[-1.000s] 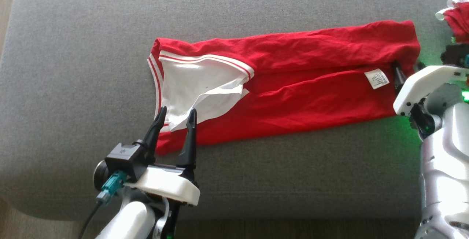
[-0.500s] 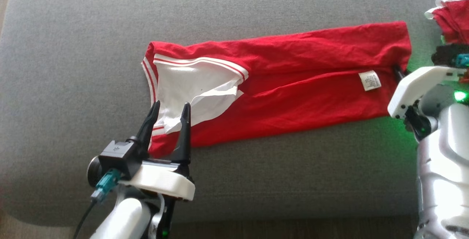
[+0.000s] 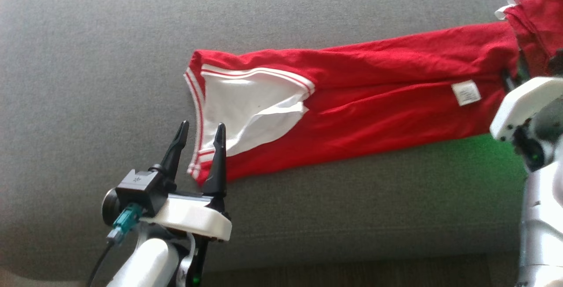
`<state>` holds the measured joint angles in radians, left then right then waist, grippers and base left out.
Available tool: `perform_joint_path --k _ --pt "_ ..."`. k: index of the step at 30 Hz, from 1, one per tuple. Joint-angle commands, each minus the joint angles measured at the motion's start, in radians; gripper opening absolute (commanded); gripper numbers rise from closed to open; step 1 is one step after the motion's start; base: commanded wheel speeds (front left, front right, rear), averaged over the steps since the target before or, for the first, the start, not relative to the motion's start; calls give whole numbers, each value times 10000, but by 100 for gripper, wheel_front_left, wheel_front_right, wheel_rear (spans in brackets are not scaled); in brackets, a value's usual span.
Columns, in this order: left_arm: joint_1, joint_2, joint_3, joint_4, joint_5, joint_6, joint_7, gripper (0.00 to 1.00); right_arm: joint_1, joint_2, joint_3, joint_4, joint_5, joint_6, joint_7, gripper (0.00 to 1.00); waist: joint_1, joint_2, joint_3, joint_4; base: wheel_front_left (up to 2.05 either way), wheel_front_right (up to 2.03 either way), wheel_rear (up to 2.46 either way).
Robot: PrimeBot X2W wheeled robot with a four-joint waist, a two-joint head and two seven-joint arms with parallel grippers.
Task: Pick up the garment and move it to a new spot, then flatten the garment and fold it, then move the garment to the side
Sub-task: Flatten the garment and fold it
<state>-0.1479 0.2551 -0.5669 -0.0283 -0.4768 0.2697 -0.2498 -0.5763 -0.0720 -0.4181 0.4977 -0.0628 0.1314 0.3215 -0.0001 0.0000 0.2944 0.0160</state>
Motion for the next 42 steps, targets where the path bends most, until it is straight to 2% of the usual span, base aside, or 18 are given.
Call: perform_joint_path --k 1,9,16,21,30,42 --pt "-133 174 422 -311 106 -3 -120 100 -79 -230 227 -677 155 -7 135 0 1 0 -26 -46 0 0 0" --pt "-189 132 350 -237 111 -32 -120 100 376 -170 1365 -2942 1415 -7 1247 0 1 0 -106 -121 0 0 0" --pt "-204 117 309 -138 92 -65 -120 100 1006 -1 2245 -5046 2188 -7 2159 0 1 0 -174 144 0 0 0" --pt "-196 66 251 -72 65 -99 -120 100 1274 148 2855 -5901 2689 -7 2641 0 1 0 -289 407 0 0 0" --pt "-142 -62 176 16 19 -162 -120 100 1354 213 4084 -5807 3513 -7 2806 0 1 0 -486 1093 0 0 0" --pt "18 -391 74 206 14 -320 -120 100 1067 216 5696 -4331 4324 -7 2193 0 1 0 -645 2499 0 0 0"
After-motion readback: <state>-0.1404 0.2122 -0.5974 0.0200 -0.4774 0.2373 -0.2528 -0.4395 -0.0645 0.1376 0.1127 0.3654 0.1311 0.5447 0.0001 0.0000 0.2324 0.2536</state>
